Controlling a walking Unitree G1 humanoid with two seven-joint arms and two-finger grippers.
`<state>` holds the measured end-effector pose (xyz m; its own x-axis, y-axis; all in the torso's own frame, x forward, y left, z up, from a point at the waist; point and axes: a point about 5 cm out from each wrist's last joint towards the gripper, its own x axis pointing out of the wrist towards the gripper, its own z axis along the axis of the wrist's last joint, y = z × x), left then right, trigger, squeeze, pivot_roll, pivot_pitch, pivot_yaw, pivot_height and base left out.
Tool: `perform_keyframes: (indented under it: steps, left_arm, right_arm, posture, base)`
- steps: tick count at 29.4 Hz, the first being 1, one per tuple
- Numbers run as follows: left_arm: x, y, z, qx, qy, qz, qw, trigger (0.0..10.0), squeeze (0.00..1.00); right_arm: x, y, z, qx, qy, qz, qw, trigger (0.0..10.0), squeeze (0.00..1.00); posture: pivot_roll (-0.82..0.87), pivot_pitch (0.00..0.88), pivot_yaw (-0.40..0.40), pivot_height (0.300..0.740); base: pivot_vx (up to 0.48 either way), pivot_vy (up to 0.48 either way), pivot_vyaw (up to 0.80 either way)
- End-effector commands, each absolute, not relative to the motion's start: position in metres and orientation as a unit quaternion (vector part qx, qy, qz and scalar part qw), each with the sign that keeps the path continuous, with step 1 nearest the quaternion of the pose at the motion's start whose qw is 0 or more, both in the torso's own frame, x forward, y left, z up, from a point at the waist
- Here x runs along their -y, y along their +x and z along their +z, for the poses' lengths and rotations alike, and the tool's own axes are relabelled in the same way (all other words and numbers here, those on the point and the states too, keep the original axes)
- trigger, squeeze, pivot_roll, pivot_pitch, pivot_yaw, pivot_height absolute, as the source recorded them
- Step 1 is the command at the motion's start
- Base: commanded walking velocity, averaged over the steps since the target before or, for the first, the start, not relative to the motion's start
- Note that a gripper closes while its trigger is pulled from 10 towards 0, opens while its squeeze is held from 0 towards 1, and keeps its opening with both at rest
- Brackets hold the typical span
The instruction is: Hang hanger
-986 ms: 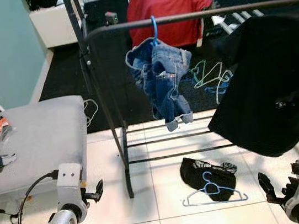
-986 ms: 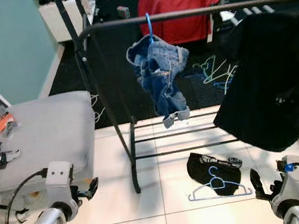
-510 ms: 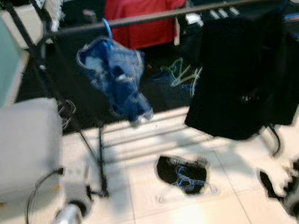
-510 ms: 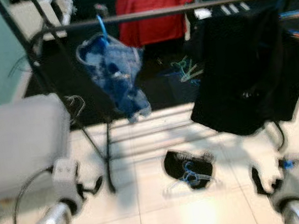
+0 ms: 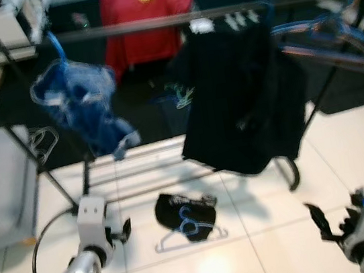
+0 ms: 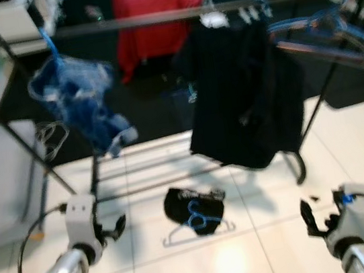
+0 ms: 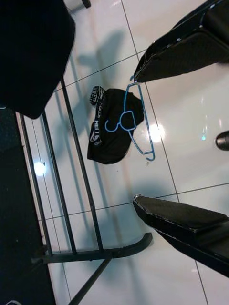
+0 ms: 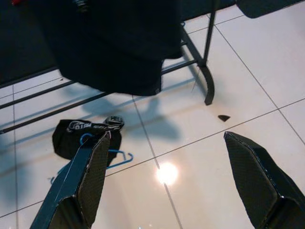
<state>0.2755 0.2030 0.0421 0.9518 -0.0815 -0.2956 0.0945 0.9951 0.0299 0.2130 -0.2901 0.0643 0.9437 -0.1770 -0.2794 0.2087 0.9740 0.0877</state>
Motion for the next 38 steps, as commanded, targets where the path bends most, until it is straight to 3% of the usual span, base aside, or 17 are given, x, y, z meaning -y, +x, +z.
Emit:
perform_keyframes:
  steps: [1, 13, 26, 35, 38]
  left_arm:
    - [-0.206, 0.271, 0.035, -0.163, 0.029, -0.042, 0.985, 10.0, 0.0]
    - [-0.203, 0.276, 0.04, -0.15, 0.019, -0.054, 0.987, 10.0, 0.0]
    - [-0.195, 0.303, 0.085, -0.052, 0.003, -0.058, 0.997, 10.0, 0.0]
    - [-0.181, 0.319, 0.139, 0.043, -0.007, -0.08, 0.996, 10.0, 0.0]
    - [-0.177, 0.32, 0.145, 0.052, -0.01, -0.085, 0.995, 10.0, 0.0]
  right_arm:
    - [0.292, 0.208, 0.057, -0.154, 0.054, -0.101, 0.981, 10.0, 0.0]
    - [0.294, 0.214, 0.066, -0.138, 0.045, -0.096, 0.985, 10.0, 0.0]
    - [0.288, 0.244, 0.134, -0.029, 0.014, -0.044, 0.999, 10.0, 0.0]
    - [0.243, 0.26, 0.208, 0.083, 0.014, 0.131, 0.988, 10.0, 0.0]
    - [0.242, 0.261, 0.215, 0.095, 0.013, 0.135, 0.986, 10.0, 0.0]
  posture:
    - [-0.03, 0.184, 0.012, 0.74]
    - [-0.04, 0.178, 0.006, 0.74]
    - [-0.07, 0.181, 0.001, 0.74]
    - [-0.07, 0.179, -0.008, 0.74]
    - [-0.07, 0.179, -0.008, 0.74]
  base:
    - [0.0, -0.292, 0.0]
    - [0.0, -0.316, 0.0]
    - [0.0, -0.036, 0.0]
    - [0.357, 0.0, 0.0]
    - [0.419, 0.0, 0.53]
